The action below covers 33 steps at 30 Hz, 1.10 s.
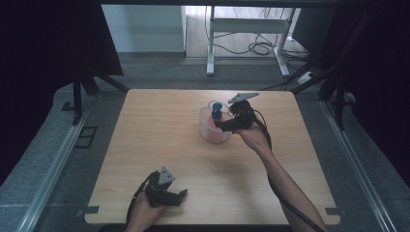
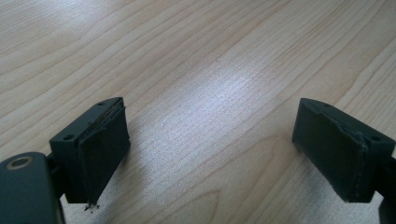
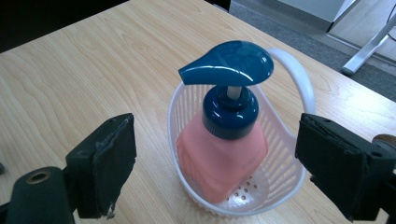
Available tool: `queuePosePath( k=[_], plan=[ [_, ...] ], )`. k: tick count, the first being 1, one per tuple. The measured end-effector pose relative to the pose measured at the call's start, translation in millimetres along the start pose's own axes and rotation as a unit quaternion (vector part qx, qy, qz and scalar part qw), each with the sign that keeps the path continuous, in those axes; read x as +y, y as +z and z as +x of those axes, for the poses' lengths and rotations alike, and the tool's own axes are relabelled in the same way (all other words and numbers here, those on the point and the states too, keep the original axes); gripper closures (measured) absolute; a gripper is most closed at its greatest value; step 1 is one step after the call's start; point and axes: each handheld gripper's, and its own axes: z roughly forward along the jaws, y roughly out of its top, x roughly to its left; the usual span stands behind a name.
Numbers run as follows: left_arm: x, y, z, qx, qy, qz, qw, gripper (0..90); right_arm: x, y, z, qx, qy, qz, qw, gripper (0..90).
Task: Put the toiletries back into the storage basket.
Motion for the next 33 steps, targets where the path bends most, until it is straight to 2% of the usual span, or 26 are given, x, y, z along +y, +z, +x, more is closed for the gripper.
queuePosePath(
  k=[9,14,33],
  plan=[
    [0.0,0.0,0.0,0.0,0.0,0.0,1.0,10.4,-2.1,-9.6,1.2,0.001,-0.001,-0.007,1.0,11.9],
    [0.0,0.0,0.1,0.0,0.001,0.0,1.0,10.4,-4.8,-13.5,3.3,0.002,0.0,0.0,1.0,11.9],
    [0.0,0.0,0.0,0.0,0.0,0.0,1.0,10.4,-17.4,-26.0,5.7,0.004,-0.003,-0.001,1.0,9.0]
  ],
)
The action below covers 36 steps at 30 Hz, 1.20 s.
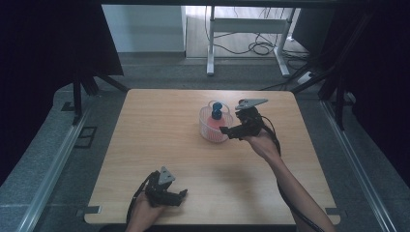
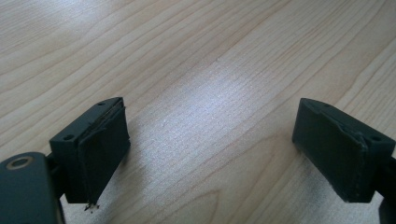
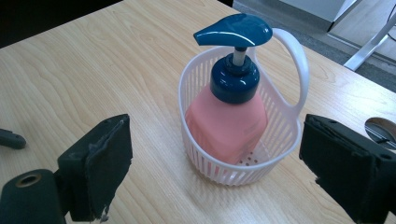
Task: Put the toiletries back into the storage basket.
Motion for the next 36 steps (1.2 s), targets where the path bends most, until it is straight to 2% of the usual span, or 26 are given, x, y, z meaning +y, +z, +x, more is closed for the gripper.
queuePosePath(
  k=[36],
  plan=[
    [0.1,-0.1,-0.1,0.001,0.001,0.0,1.0,10.4,-43.8,-43.3,6.9,0.0,-0.005,-0.002,1.0,8.2]
  ],
)
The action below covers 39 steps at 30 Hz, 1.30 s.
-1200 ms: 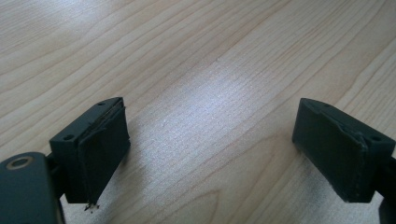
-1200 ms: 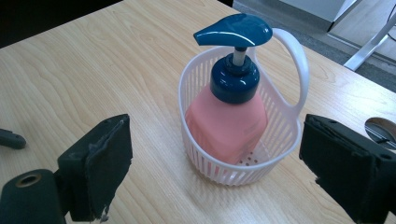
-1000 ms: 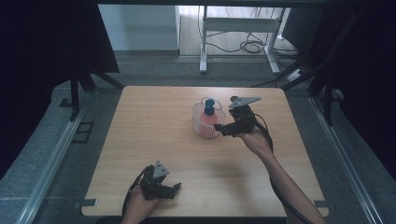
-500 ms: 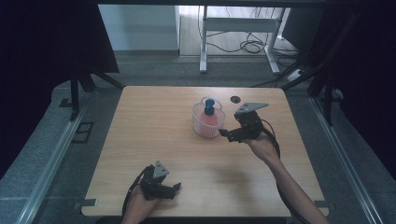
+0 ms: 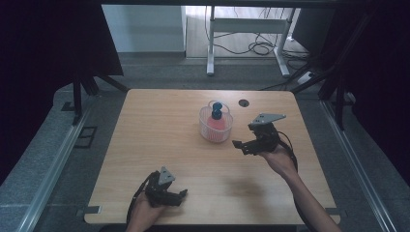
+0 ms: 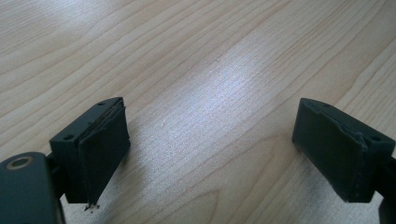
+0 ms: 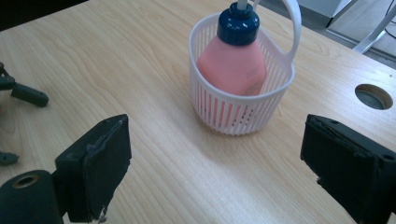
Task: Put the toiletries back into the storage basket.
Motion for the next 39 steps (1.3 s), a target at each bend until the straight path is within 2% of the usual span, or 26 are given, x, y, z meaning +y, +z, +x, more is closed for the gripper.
queuePosePath(
  k=[27,39],
  plan=[
    [0.0,0.1,-0.3,0.001,-0.001,-0.001,1.0,10.5,-46.4,-32.7,1.0,-0.013,0.012,-0.003,0.9998,7.3],
    [-0.1,0.1,-0.5,0.001,-0.002,-0.001,1.0,10.4,-64.8,-49.8,-1.6,-0.035,0.013,0.001,0.9993,4.7]
  ],
)
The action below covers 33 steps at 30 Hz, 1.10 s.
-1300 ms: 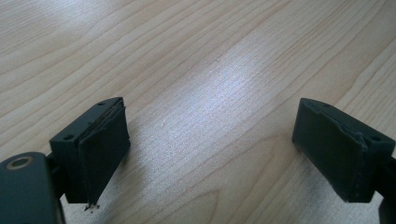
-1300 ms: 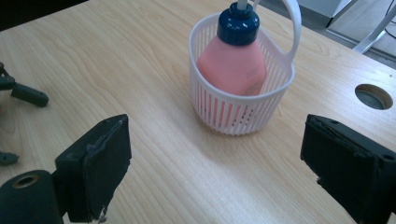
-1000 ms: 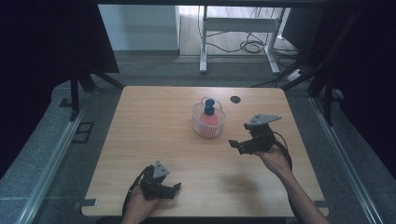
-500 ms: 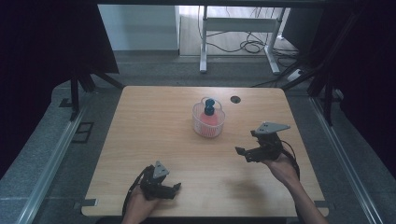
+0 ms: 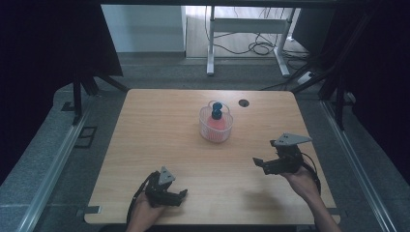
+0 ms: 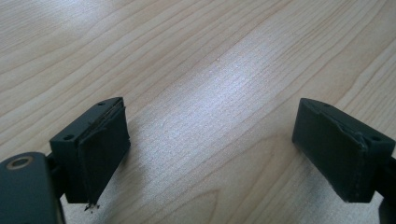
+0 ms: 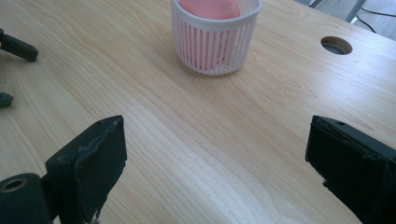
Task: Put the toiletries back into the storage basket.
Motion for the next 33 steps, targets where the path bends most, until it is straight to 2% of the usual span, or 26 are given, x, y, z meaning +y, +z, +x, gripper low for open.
queuePosePath(
  k=[17,33],
  plan=[
    [-0.1,0.0,-0.4,0.0,-0.002,0.0,1.0,10.5,-34.8,-12.7,-3.6,-0.016,0.022,0.005,0.9996,3.7],
    [-0.1,-0.1,-0.4,-0.001,-0.002,0.0,1.0,10.5,-73.0,-3.1,-1.2,-0.03,0.034,0.025,0.9986,3.2]
  ],
)
